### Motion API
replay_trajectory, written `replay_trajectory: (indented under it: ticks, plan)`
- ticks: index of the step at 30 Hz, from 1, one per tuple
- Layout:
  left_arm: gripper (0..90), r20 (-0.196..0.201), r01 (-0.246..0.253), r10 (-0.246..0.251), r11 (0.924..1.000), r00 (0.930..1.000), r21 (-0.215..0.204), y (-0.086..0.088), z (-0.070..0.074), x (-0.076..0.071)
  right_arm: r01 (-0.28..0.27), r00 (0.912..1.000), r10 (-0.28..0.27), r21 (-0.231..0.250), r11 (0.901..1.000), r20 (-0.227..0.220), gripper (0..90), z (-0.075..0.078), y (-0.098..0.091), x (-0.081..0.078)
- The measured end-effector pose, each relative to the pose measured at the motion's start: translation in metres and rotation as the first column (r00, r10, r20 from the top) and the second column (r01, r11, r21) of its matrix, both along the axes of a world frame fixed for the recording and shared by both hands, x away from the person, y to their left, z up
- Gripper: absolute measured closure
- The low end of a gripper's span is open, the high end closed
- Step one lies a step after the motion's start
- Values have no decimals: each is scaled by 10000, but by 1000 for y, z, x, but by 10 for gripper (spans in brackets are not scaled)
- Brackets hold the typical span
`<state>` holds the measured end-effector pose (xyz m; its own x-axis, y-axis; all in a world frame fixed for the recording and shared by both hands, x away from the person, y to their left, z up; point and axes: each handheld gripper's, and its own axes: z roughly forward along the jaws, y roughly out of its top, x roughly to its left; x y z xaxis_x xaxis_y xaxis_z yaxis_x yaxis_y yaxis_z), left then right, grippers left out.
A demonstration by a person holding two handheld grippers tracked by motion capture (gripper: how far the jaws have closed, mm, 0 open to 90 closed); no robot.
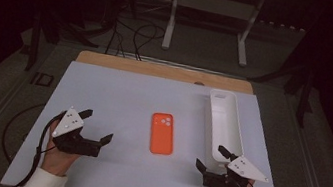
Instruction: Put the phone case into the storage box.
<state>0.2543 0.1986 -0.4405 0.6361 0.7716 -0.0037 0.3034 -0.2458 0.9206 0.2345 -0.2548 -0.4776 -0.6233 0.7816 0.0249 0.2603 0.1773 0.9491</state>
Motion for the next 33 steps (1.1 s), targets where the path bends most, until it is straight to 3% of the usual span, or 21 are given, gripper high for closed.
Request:
replay_trajectory:
  ticks: [33]
  plan:
    - [0, -511, 521, -499, 9977, 9974, 426, -40, -12, 20, -33, 10000, 33, -43, 10000, -48, 90, -2, 1, 1]
